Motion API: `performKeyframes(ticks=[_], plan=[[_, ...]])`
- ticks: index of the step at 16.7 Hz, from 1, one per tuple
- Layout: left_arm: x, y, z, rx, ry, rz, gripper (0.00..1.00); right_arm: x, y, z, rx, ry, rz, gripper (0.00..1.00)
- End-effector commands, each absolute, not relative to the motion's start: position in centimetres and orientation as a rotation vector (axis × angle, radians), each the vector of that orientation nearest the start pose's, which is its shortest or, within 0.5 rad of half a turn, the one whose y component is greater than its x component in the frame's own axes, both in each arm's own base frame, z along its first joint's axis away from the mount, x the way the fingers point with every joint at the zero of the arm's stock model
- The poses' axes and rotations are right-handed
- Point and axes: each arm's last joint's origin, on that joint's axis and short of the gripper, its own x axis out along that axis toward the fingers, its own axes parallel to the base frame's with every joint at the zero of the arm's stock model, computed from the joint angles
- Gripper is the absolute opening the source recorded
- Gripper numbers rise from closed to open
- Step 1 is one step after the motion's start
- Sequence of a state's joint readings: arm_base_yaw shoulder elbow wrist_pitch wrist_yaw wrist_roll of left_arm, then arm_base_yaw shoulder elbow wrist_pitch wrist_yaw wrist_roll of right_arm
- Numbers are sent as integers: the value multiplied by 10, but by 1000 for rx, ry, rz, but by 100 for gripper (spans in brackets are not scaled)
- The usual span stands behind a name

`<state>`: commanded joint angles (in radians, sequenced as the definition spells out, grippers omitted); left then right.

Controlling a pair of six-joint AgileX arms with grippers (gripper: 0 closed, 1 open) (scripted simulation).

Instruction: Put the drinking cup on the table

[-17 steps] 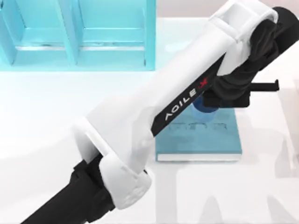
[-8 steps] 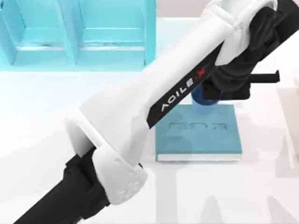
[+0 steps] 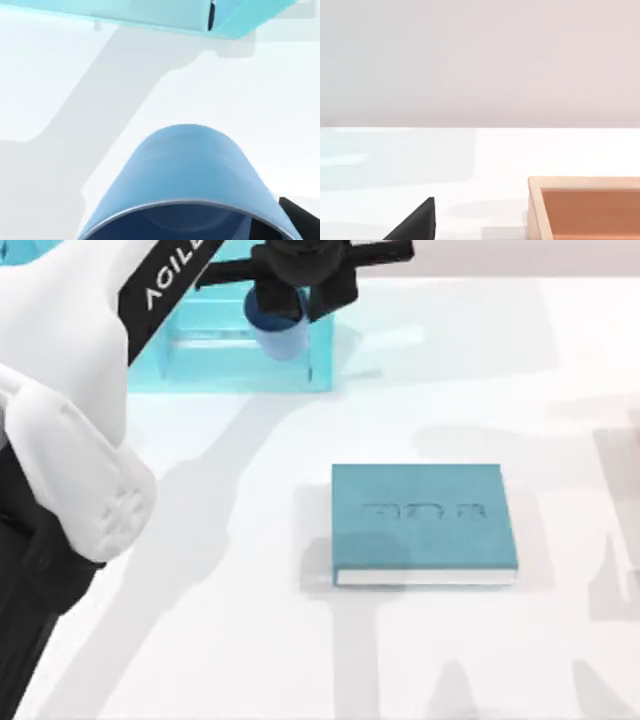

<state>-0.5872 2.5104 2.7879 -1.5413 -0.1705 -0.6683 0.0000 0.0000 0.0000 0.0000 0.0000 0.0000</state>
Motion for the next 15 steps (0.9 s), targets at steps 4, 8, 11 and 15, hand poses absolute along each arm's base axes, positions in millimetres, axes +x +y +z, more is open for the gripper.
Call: performKeyframes(ticks=[4, 8, 11, 15], plan=[[411, -226, 264, 78, 1359, 22, 0, 106, -1, 160, 0, 0, 0, 100], [386, -175, 224, 278, 1564, -22, 0, 106, -1, 160, 0, 0, 0, 100], [369, -105, 231, 257, 1582, -35, 0, 106, -1, 160, 0, 0, 0, 100], [350, -27, 242, 124, 1525, 20, 0, 106, -1, 160, 0, 0, 0, 100]])
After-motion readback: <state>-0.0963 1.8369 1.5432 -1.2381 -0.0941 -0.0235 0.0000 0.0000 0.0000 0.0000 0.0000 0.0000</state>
